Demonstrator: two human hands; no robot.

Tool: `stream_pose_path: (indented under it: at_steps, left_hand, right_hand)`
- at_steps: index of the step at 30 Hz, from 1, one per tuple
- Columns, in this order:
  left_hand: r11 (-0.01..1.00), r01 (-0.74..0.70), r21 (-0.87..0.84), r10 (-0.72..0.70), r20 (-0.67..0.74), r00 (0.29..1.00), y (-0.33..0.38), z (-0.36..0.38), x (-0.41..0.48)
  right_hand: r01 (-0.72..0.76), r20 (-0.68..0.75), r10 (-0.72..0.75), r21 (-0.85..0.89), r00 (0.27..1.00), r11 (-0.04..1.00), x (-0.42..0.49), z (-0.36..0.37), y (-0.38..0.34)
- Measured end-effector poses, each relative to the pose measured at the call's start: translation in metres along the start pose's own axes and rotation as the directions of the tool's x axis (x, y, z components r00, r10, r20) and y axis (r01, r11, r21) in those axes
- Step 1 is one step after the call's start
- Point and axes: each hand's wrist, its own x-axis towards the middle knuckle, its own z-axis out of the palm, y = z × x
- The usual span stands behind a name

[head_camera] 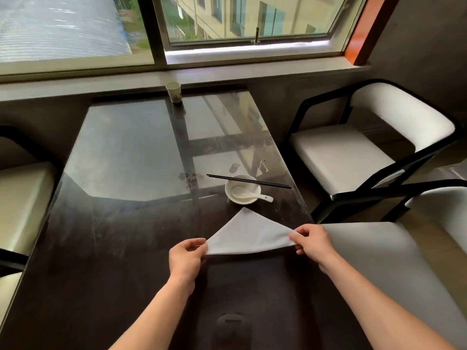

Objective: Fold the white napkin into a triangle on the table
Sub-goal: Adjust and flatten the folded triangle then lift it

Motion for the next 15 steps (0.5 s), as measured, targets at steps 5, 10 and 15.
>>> stream_pose_path:
  at_steps: [5, 10, 15]
  left_hand:
    - [1.000, 0.009, 0.027, -0.009, -0.006, 1.000, -0.001, 0.000, 0.001]
    - [0.995, 0.008, 0.104, -0.007, -0.006, 1.000, -0.003, 0.002, 0.001]
    - [0.960, -0.031, 0.279, 0.042, -0.034, 0.999, -0.005, 0.001, 0.000]
  right_hand:
    - [-0.010, -0.009, 0.010, -0.016, 1.000, 1.000, 0.004, 0.002, 0.003]
    - [-0.037, -0.010, 0.037, -0.023, 0.999, 0.999, 0.009, 0.006, 0.010]
    - [-0.086, -0.009, 0.085, -0.054, 0.996, 0.995, 0.013, 0.010, 0.017]
